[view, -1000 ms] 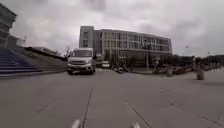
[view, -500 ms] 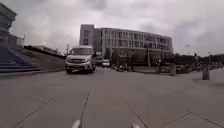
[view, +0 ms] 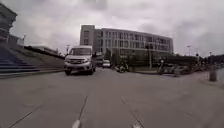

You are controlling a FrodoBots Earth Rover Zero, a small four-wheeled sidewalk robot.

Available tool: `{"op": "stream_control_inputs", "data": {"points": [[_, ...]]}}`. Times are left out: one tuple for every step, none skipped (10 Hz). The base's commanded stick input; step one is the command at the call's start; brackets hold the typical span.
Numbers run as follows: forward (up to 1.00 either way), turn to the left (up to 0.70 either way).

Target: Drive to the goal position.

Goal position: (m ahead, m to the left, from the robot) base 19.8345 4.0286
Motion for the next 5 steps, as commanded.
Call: {"op": "stream_control_inputs", "data": {"points": [[0.70,0.00],[0.70,0.00],[0.70,0.00],[0.70,0.00],[0.70,0.00]]}}
